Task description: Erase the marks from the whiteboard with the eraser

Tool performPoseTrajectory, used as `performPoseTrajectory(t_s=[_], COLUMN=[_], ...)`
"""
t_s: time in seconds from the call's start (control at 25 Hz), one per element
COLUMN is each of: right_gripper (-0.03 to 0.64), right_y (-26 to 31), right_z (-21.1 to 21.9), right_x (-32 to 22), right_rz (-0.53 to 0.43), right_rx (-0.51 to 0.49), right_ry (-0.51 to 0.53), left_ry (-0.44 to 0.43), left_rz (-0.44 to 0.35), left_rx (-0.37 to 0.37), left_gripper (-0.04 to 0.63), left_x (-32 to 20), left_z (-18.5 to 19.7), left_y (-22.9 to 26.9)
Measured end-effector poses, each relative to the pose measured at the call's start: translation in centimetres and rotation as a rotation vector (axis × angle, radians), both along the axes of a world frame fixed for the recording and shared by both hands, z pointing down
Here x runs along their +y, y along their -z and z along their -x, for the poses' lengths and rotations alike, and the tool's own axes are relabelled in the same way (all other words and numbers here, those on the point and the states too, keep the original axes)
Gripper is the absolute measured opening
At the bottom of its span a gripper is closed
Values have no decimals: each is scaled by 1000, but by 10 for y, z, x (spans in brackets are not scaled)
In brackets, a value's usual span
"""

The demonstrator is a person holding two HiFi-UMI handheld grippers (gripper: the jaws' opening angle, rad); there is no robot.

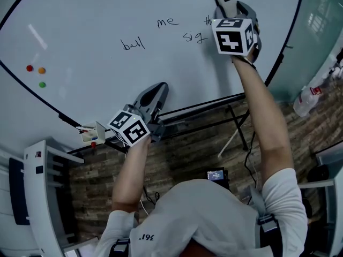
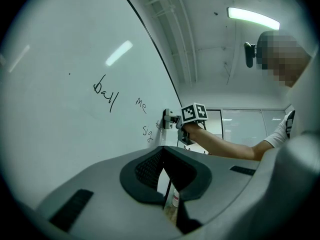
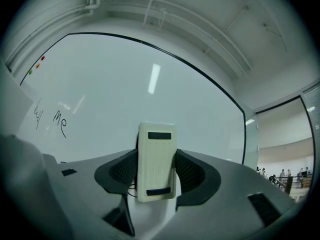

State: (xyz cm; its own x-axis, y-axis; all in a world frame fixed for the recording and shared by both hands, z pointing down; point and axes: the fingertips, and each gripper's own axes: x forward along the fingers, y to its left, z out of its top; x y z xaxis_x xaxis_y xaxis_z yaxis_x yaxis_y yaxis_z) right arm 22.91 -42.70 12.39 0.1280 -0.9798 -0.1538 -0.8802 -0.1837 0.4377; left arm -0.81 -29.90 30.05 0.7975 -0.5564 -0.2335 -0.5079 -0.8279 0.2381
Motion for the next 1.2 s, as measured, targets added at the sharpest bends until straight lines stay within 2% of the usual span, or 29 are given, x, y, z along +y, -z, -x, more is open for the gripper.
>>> performPoseTrajectory(t_s=[0.16, 0.36, 0.72, 0.92, 1.2], right_gripper=[253, 253, 253, 253, 253], right_y=[0, -1, -17, -21, -45], right_z=[-13, 9, 94, 151, 225], right_x=[9, 20, 25, 33, 33], right_rz=[-6, -34, 17, 13, 57], right_rx=[-29, -55, -38, 7, 47], right_ry=[-20, 56, 303, 345, 397], left_ry=[5, 28, 49, 77, 123], left_rz=[-7, -7, -9, -4, -6], left_rx=[7, 8, 4, 11, 26], left_gripper=[6, 6, 6, 6, 7], left_x=[-1, 0, 9, 13, 18], left_z=[8, 20, 51, 78, 121], left_y=[-1, -2, -7, -9, -12])
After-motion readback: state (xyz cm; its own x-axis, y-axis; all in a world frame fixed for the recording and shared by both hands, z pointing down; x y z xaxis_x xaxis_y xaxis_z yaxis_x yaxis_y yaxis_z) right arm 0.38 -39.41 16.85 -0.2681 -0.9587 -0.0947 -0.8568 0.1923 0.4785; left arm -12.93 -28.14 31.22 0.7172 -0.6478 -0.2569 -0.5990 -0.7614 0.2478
